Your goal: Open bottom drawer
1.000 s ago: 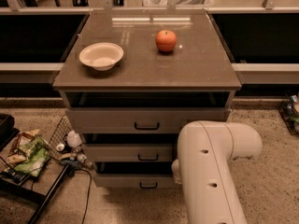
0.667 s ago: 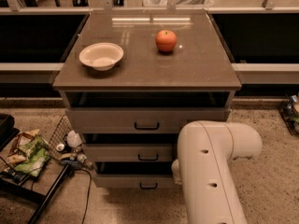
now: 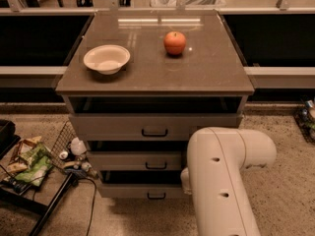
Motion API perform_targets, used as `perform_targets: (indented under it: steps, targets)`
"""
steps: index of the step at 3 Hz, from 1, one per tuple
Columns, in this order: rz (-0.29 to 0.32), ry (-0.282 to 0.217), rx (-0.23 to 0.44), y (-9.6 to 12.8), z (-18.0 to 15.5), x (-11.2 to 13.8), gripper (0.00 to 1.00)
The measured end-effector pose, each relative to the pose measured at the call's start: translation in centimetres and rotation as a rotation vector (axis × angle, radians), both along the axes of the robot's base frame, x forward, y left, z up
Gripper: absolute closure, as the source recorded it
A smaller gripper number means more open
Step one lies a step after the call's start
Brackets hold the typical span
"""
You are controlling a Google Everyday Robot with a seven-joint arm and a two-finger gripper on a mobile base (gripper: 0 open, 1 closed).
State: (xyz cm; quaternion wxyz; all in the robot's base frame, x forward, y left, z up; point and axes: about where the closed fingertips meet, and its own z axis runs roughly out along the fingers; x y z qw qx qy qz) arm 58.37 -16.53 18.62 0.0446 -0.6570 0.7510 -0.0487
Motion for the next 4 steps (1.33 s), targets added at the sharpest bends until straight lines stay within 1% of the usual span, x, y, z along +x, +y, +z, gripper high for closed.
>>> perform_targets:
  steps: [2,3,4]
  targets:
    - [0.0,0.003,0.0,0.0,-0.11,-0.14,0.12]
    - [0.0,0.005,0.0,-0.01,-0.21,-0.25,0.0]
    - [0.0,0.005,0.0,-0.01,-0.22,-0.25,0.0]
